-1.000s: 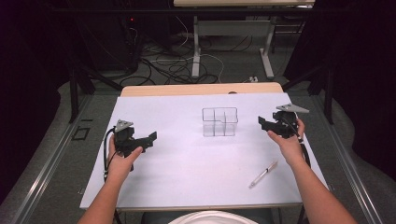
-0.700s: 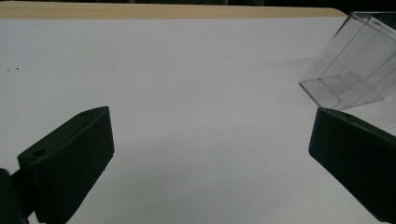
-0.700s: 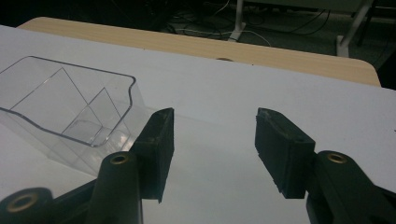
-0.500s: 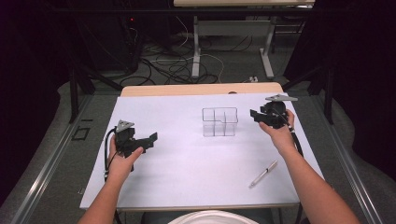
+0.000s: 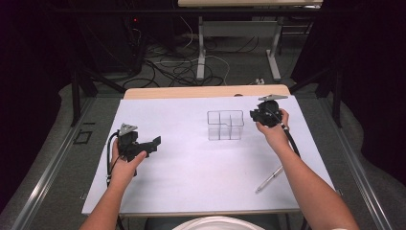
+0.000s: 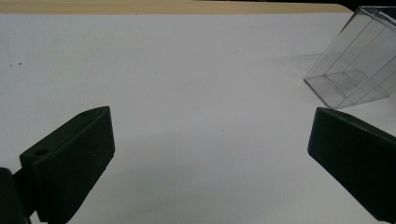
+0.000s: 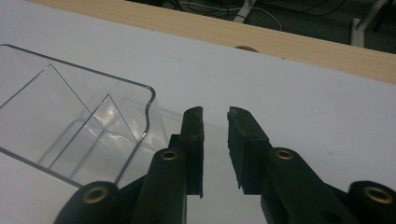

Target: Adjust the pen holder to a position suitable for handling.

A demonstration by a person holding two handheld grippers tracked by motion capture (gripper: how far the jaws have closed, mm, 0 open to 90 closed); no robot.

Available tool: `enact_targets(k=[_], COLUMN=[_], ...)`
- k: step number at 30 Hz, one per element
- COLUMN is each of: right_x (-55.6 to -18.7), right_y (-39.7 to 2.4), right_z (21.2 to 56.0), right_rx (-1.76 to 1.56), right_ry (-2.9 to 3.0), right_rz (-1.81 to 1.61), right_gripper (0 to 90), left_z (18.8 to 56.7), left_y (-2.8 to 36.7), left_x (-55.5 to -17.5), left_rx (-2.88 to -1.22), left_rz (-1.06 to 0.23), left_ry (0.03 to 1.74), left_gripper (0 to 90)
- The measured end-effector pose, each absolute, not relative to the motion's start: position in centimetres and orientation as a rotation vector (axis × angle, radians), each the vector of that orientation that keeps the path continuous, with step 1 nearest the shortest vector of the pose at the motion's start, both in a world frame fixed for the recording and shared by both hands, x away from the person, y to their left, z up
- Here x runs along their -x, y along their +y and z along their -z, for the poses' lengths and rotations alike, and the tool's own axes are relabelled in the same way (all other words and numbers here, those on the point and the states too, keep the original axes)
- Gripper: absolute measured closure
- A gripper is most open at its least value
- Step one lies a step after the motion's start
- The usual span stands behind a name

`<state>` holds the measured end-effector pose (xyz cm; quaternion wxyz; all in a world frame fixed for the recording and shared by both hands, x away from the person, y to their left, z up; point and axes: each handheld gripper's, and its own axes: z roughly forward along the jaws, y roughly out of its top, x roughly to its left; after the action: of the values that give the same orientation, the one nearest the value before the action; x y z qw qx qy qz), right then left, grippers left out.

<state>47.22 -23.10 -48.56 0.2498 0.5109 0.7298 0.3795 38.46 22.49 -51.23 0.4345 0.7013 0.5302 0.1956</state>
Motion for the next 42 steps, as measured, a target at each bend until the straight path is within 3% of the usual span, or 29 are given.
enact_targets(k=[12,42], right_x=[-48.2,-47.9], right_y=[-21.9,-18.9], right_z=[50.0,51.0], right_rx=[-1.42,-1.388], right_ry=[2.011,2.071], right_rz=[-1.023,-1.069], right_gripper=[88.5,90.0], left_z=[51.3,51.6], left_y=[22.5,22.5], left_x=[-38.6,-38.8], left_rx=[-1.754,-1.77], left_rz=[-0.486,-0.475], left_ry=[1.32,1.326], left_gripper=[0.9,0.9])
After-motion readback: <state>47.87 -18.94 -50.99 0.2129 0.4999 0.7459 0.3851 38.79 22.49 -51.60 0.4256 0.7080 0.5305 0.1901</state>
